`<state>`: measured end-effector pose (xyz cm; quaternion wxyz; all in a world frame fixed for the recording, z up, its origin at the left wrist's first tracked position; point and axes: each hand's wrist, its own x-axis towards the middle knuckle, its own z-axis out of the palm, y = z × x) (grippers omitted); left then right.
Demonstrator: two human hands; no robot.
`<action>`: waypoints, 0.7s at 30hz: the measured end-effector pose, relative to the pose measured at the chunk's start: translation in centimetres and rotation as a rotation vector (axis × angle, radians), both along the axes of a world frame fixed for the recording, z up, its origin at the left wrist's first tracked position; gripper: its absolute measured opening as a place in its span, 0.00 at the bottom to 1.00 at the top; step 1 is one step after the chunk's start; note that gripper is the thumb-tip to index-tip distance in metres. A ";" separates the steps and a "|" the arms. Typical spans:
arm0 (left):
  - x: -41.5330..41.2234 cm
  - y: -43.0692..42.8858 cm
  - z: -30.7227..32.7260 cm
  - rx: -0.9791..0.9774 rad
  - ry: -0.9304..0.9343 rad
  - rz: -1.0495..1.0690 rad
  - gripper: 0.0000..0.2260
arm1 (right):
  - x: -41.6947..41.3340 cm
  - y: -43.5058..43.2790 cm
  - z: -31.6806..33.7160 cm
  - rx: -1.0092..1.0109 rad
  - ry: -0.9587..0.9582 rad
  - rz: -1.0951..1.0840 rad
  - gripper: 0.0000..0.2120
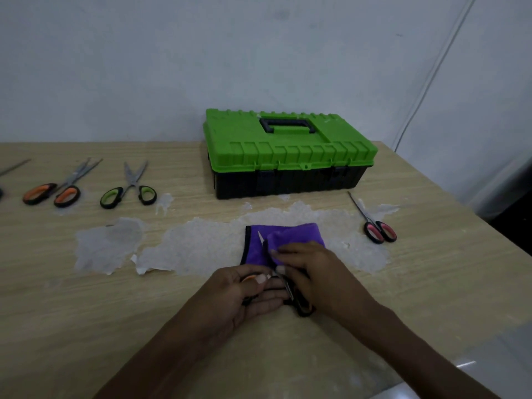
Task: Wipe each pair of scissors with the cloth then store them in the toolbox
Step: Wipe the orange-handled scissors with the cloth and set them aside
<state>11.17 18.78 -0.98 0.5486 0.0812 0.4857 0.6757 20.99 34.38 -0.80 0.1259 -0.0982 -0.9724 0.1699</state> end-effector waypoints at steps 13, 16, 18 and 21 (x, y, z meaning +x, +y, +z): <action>0.0 0.2 -0.2 -0.031 -0.068 0.066 0.09 | 3.3 -2.2 0.0 0.238 -0.048 0.044 0.18; 0.1 0.1 -0.2 -0.043 -0.061 0.061 0.09 | 3.8 -1.2 0.0 0.270 -0.071 0.029 0.17; 0.2 -0.1 0.1 -0.044 -0.054 0.055 0.09 | 4.1 -0.6 0.1 0.309 -0.078 0.014 0.16; 0.2 -0.1 0.2 -0.036 -0.044 0.040 0.09 | 5.0 -0.3 0.8 0.169 -0.023 -0.036 0.17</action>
